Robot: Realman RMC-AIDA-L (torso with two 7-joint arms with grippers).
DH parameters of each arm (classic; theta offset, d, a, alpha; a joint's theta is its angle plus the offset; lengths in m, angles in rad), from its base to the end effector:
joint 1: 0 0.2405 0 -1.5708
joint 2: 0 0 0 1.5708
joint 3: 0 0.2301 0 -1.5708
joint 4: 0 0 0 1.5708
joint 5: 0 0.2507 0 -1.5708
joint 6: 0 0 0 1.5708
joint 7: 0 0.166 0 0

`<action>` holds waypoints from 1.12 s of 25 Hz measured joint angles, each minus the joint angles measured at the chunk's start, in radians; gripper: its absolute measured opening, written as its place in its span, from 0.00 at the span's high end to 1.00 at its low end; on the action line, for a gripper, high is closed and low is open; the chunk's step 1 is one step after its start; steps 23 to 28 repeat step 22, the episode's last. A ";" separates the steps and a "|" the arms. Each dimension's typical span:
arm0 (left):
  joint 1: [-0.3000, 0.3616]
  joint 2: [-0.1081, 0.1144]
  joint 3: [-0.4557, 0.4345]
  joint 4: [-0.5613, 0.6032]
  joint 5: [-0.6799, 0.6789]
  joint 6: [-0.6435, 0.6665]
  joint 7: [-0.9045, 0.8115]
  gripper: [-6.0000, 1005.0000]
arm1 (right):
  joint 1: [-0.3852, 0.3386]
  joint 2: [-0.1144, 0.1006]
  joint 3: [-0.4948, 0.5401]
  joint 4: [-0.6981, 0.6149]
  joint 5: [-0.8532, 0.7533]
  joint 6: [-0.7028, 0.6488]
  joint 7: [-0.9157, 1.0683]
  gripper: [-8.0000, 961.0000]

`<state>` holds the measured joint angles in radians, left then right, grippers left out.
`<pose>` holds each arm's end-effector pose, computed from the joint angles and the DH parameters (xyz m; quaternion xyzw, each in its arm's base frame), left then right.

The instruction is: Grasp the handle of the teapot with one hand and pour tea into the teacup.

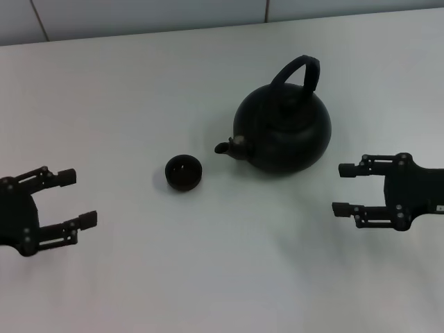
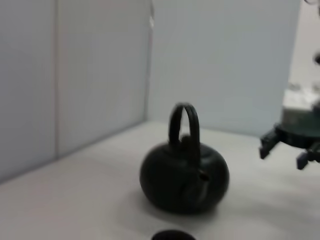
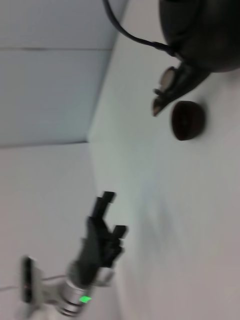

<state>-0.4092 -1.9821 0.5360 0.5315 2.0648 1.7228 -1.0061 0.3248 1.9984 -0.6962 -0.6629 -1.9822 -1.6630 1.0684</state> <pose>-0.3190 0.3000 0.0246 -0.9475 -0.1297 -0.2458 0.1583 0.3272 0.2956 0.0276 -0.9555 0.1359 0.2020 0.1667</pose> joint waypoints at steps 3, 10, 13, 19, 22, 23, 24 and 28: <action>-0.041 0.032 0.007 0.002 0.036 -0.004 -0.061 0.19 | 0.027 0.000 0.004 -0.038 -0.054 0.000 0.034 0.28; -0.053 0.035 0.003 0.033 0.038 0.002 -0.078 0.19 | 0.040 0.012 0.000 -0.069 -0.058 0.000 0.037 0.28; -0.053 0.030 0.006 0.033 0.040 0.002 -0.076 0.19 | 0.040 0.014 0.002 -0.072 -0.058 0.000 0.034 0.28; -0.054 0.029 0.010 0.036 0.040 0.003 -0.080 0.19 | 0.043 0.014 0.000 -0.072 -0.059 0.001 0.032 0.28; -0.054 0.029 0.011 0.036 0.040 0.004 -0.081 0.19 | 0.044 0.014 -0.001 -0.073 -0.060 0.001 0.032 0.28; -0.054 0.029 0.011 0.036 0.040 0.004 -0.081 0.19 | 0.044 0.014 -0.001 -0.073 -0.060 0.001 0.032 0.28; -0.054 0.029 0.011 0.036 0.040 0.004 -0.081 0.19 | 0.044 0.014 -0.001 -0.073 -0.060 0.001 0.032 0.28; -0.054 0.029 0.011 0.036 0.040 0.004 -0.081 0.19 | 0.044 0.014 -0.001 -0.073 -0.060 0.001 0.032 0.28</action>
